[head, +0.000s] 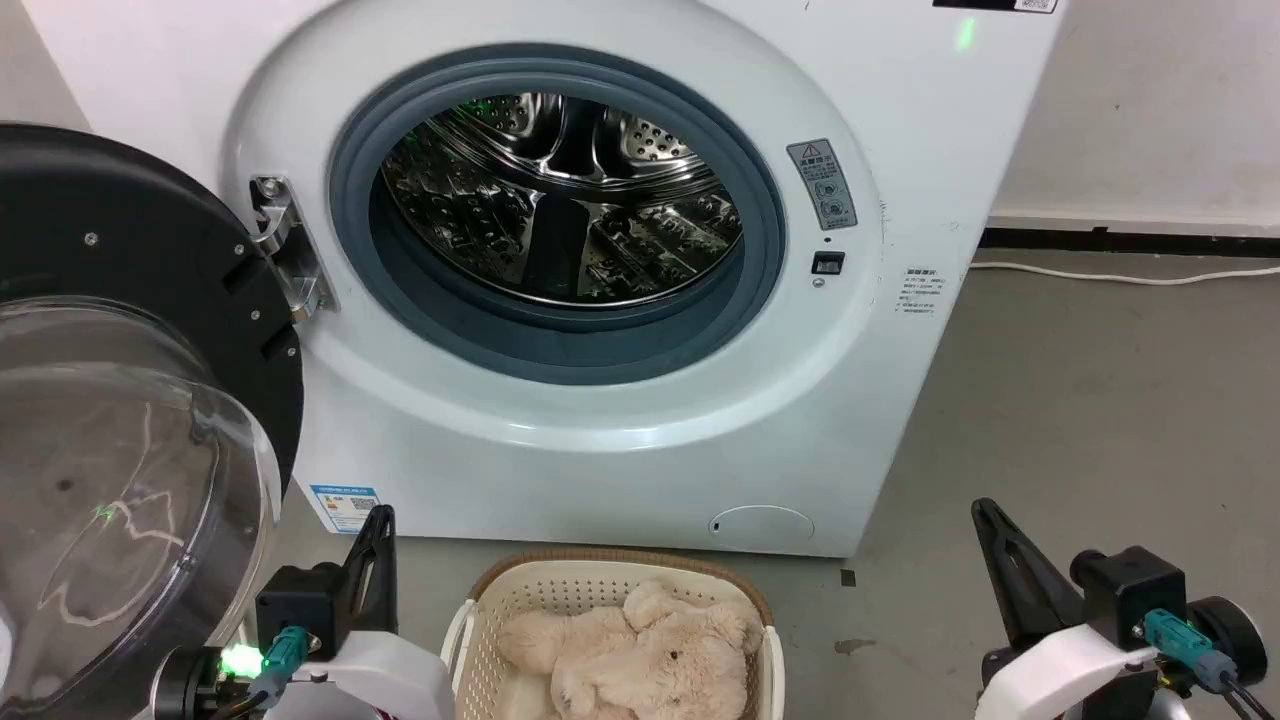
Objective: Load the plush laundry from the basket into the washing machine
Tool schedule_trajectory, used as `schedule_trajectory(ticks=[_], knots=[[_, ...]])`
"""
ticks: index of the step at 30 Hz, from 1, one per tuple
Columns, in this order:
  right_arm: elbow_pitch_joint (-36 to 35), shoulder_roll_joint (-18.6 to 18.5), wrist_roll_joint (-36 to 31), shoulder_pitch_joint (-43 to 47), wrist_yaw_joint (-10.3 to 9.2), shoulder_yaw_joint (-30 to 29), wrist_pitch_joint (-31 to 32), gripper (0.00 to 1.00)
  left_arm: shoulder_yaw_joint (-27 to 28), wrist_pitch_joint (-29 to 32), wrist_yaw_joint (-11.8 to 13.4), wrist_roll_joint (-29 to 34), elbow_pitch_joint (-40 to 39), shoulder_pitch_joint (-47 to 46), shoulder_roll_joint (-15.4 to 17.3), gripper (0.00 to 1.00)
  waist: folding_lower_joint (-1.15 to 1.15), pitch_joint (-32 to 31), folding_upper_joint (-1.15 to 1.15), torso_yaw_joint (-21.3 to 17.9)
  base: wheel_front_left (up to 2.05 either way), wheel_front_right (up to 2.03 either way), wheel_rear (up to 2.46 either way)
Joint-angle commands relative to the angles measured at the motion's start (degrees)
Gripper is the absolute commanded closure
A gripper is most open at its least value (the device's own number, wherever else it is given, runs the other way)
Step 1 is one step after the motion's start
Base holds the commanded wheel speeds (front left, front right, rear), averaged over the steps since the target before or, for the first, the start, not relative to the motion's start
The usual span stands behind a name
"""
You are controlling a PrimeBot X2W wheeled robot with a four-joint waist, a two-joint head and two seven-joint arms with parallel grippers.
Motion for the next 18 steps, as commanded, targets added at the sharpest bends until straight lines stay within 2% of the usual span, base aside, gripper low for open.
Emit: schedule_trajectory(ticks=[1,18], knots=[[0.06,-0.04,-0.37,-0.67,0.03,-0.01,0.03,1.00,0.03,0.02,-0.25,0.09,-0.28,-0.84,0.00,1.00,0.00,0.00,0.00,0.00,0.00,0.00,0.00],[0.06,-0.04,-0.37,-0.67,0.03,-0.01,0.03,1.00,0.03,0.02,-0.25,0.09,-0.28,-0.84,0.00,1.00,0.00,0.00,0.00,0.00,0.00,0.00,0.00]])
